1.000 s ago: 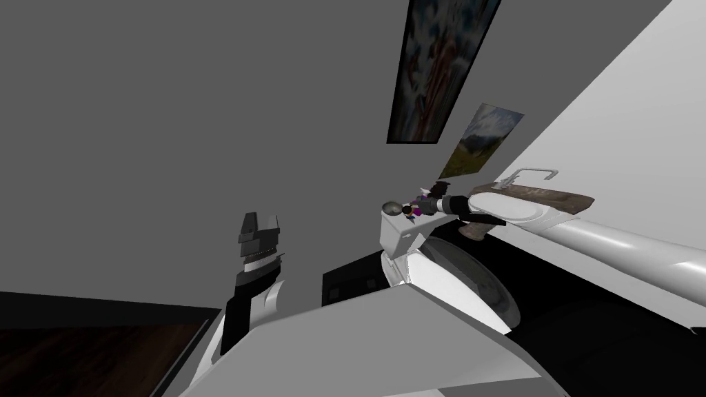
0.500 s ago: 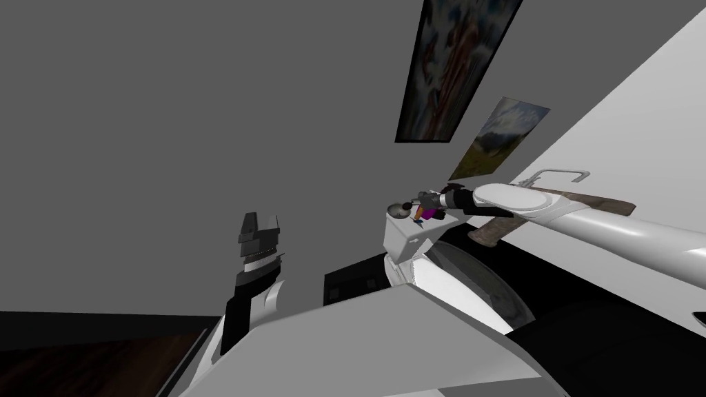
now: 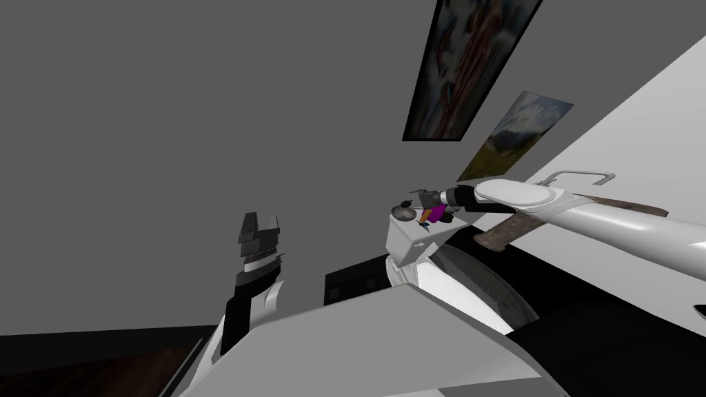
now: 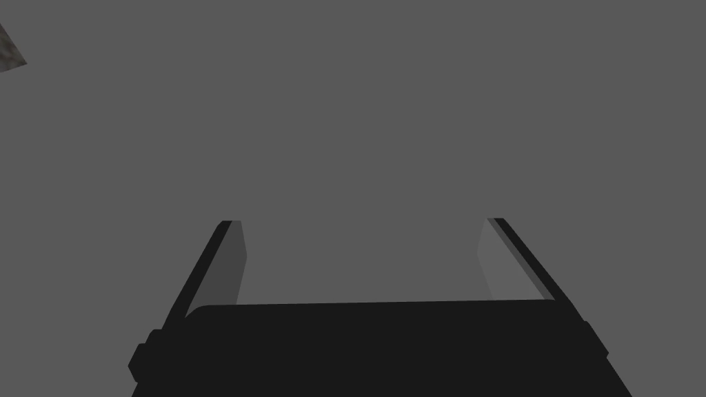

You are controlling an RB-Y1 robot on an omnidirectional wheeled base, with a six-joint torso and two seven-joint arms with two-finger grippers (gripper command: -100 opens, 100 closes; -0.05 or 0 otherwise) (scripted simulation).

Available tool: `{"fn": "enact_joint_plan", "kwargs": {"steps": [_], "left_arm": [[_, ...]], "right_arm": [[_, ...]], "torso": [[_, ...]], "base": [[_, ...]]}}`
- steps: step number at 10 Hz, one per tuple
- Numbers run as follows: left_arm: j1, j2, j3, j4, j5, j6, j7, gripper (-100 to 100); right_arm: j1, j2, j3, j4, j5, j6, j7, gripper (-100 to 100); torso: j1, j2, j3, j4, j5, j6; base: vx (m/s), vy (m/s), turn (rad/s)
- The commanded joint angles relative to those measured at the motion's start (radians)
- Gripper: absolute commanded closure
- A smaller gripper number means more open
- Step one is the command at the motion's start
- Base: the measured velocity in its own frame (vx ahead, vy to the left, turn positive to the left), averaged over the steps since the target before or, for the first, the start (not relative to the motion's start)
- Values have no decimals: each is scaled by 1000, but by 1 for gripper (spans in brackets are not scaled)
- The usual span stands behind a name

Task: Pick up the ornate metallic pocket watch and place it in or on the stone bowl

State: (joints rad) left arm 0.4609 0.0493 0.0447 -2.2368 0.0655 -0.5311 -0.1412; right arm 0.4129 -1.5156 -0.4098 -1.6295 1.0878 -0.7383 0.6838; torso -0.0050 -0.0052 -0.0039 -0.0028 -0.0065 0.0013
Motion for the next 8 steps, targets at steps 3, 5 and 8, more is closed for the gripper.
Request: {"fn": "enact_joint_plan", "kwargs": {"steps": [3,5,8], "left_arm": [[0,0,0,0,0,0,0,0],[0,0,0,0,0,0,0,0],[0,0,0,0,0,0,0,0]], "right_arm": [[0,0,0,0,0,0,0,-100],[-11,-36,-24,2,-12,-23,-26,-100],[-25,-84,-57,5,-29,-53,-60,-100]], "torso": [[0,1,0,0,0,0],[0,1,0,0,0,0],[1,1,1,0,0,0]], "base": [[0,0,0],[-1,0,-39],[-3,4,-64]]}}
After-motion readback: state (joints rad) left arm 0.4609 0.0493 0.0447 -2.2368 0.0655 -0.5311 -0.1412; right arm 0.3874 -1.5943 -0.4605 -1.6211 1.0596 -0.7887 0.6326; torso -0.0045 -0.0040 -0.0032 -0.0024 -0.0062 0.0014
